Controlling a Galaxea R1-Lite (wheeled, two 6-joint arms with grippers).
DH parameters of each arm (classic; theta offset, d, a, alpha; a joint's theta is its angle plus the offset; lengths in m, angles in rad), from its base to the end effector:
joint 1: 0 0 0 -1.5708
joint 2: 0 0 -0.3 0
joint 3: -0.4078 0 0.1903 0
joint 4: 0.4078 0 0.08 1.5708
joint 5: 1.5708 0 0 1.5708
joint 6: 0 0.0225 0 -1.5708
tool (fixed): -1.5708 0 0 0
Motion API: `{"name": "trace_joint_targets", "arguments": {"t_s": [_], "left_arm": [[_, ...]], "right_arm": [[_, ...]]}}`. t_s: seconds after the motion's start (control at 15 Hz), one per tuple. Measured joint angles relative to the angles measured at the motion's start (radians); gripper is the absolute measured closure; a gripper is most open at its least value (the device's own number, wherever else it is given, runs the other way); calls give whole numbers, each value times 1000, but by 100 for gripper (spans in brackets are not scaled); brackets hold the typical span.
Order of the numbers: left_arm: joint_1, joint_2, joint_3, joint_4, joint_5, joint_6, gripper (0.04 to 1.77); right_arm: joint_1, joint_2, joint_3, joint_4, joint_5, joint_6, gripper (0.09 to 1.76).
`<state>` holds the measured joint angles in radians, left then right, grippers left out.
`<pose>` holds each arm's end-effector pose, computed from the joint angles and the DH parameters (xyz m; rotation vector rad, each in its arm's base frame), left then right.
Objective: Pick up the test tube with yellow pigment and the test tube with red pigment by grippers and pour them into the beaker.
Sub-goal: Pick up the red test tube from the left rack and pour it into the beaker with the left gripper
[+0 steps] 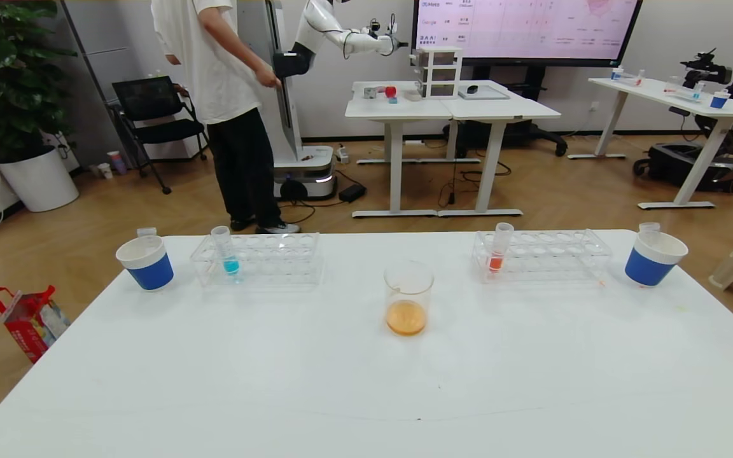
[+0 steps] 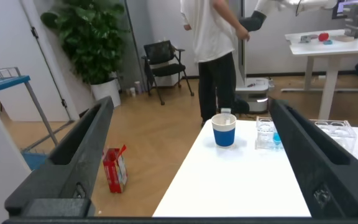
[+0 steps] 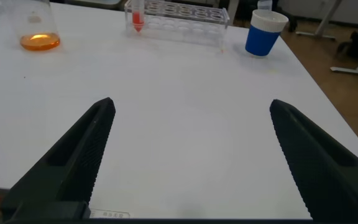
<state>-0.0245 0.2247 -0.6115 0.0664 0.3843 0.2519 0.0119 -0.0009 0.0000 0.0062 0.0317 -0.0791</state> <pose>-0.0632 0.0100 0.2344 0.1817 -0.2684 0.3940 -0.0229 0.0004 0.0748 -0.0790 0.0036 0.0438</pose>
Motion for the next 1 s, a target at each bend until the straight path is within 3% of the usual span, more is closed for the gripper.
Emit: {"name": "trace_joint_targets", "arguments": {"t_s": [0.13, 0.33, 0.53, 0.6, 0.8, 1.0], "left_arm": [[10, -107, 54, -8, -119, -6, 7], [17, -195, 188, -202, -257, -101, 7], [18, -221, 435, -324, -314, -120, 7], [18, -223, 509, -322, -337, -134, 7], [19, -226, 597, -43, -381, -188, 7], [19, -227, 608, -60, -391, -190, 7]], "right_arm": [[0, 0, 0, 0, 0, 0, 11], [0, 0, 0, 0, 0, 0, 11], [0, 0, 0, 0, 0, 0, 11], [0, 0, 0, 0, 0, 0, 11], [0, 0, 0, 0, 0, 0, 11], [0, 0, 0, 0, 0, 0, 11]]}}
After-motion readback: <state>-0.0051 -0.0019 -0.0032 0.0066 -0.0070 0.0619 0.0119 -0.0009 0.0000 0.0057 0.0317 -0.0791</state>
